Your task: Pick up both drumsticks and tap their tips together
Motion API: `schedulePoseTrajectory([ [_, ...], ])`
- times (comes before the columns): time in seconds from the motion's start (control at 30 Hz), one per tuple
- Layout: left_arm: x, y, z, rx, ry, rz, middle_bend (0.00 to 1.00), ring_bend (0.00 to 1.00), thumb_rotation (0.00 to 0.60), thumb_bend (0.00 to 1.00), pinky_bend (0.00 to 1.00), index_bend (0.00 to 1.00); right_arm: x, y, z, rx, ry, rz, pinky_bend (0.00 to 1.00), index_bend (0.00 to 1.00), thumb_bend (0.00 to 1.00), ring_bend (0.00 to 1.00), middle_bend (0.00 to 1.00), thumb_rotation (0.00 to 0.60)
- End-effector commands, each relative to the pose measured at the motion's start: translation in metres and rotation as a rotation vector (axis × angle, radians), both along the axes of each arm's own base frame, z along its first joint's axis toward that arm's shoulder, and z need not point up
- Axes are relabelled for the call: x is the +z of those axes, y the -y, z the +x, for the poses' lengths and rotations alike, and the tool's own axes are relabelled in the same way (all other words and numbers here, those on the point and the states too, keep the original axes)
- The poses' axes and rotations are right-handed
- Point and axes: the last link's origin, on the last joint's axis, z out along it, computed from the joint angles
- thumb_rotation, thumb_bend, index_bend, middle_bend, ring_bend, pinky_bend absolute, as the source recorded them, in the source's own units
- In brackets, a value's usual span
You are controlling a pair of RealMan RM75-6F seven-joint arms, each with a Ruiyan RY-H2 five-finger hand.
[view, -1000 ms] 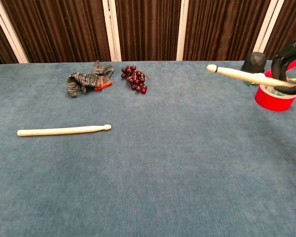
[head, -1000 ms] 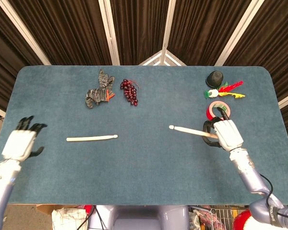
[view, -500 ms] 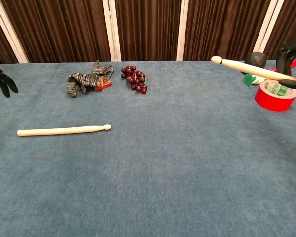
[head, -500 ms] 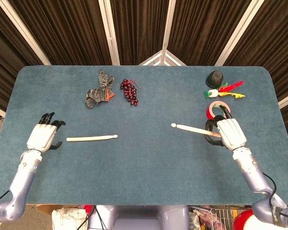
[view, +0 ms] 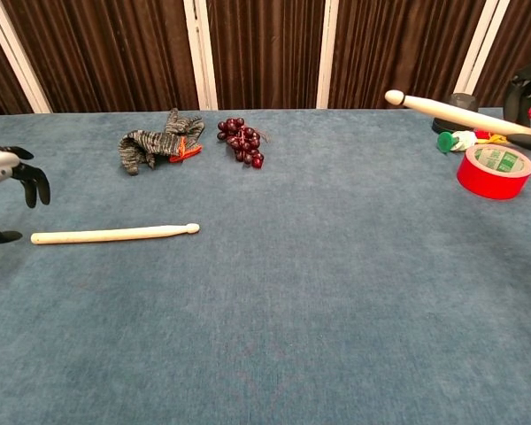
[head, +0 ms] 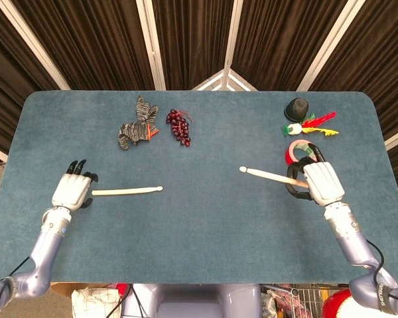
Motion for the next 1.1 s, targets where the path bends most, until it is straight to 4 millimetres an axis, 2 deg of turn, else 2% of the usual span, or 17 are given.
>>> schedulePoseTrajectory([
  [0.03,-0.01,-0.003,-0.001,0.003,-0.014,-0.01,0.37,0.0,0.6,0.38,0.0,0.37,0.001,0.0,-0.002,-0.004,-0.006,-0.003,0.0,0.68,0.43,0.39,0.6,0.6],
  [0.2,-0.022,-0.007,0.0,-0.002,-0.021,-0.018,0.39,0.0,0.6,0.42,0.0,0.38,0.002,0.0,-0.004,-0.008,-0.008,-0.002,0.0,0.68,0.43,0.39,0.6,0.6],
  [0.43,-0.037,-0.01,0.006,-0.021,-0.017,-0.029,0.42,0.0,0.6,0.43,0.0,0.41,0.005,0.001,-0.007,-0.013,-0.016,-0.009,0.0,0.68,0.43,0.39,0.6,0.6],
  [1.1,-0.048,-0.012,0.016,-0.04,-0.001,-0.022,0.47,0.01,0.6,0.46,0.0,0.47,0.003,0.002,-0.018,-0.038,-0.025,-0.011,0.0,0.68,0.43,0.39,0.6,0.6],
])
